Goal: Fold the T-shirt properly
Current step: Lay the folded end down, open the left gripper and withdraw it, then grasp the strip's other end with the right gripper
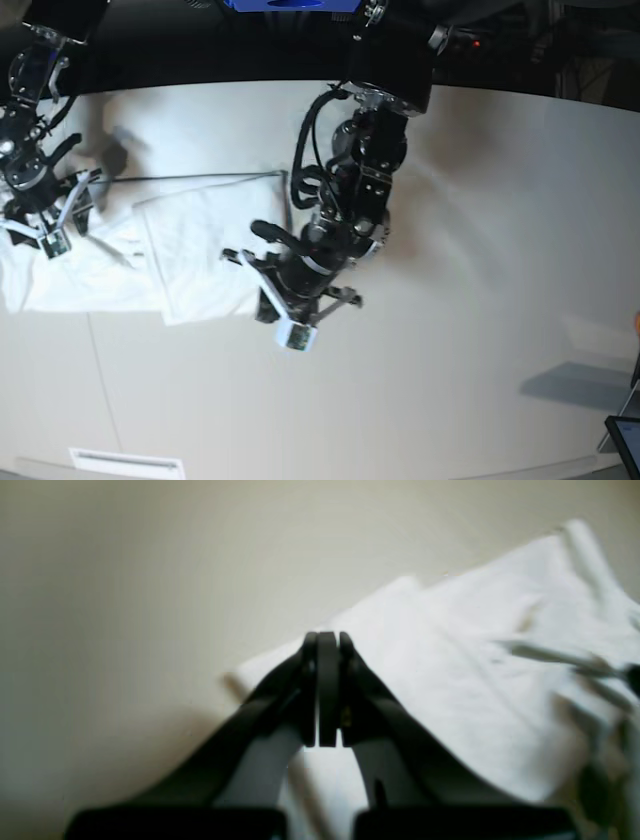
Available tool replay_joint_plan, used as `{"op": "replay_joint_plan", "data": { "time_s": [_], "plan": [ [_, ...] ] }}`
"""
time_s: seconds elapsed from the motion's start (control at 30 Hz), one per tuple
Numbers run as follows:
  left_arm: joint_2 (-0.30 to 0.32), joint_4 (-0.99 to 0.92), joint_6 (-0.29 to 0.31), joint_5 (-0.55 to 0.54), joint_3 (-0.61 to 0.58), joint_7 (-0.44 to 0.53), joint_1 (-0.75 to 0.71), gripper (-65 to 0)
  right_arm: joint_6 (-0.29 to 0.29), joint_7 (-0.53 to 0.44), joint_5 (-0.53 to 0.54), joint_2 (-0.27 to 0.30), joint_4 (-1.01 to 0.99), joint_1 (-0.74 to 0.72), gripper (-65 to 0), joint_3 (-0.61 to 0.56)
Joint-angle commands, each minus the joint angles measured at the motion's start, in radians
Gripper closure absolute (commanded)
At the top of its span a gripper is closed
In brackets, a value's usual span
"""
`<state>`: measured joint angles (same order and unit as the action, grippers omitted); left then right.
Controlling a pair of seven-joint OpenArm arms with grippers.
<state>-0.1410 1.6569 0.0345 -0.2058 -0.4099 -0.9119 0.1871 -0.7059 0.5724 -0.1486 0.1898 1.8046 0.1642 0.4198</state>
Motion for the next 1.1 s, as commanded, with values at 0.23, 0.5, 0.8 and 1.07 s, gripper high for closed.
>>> {"op": "replay_joint_plan", "data": {
  "time_s": [0.23,0.5,0.8,1.07],
  "plan": [
    [0.197,0.134,-0.041,-0.002,0.147,-0.191,-0.094,0.0,0.008,-0.019,0.005,0.015,0.08,0.042,-34.2,-0.085],
    [0.297,0.148,-0.041,-0.002,0.326,-0.195,-0.231,0.0,0.008,0.05,0.005,-0.036,0.08,0.081,-34.2,-0.106],
    [0.317,0.148,-0.04,-0.007,0.345,-0.195,-0.249,0.0,0.008,0.096,0.005,-0.051,0.077,0.079,-34.2,-0.215],
    [0.317,0.147,-0.04,-0.004,0.352,-0.195,-0.268,0.0,0.008,0.096,0.005,-0.054,0.03,0.05,-34.2,-0.217]
  ]
}}
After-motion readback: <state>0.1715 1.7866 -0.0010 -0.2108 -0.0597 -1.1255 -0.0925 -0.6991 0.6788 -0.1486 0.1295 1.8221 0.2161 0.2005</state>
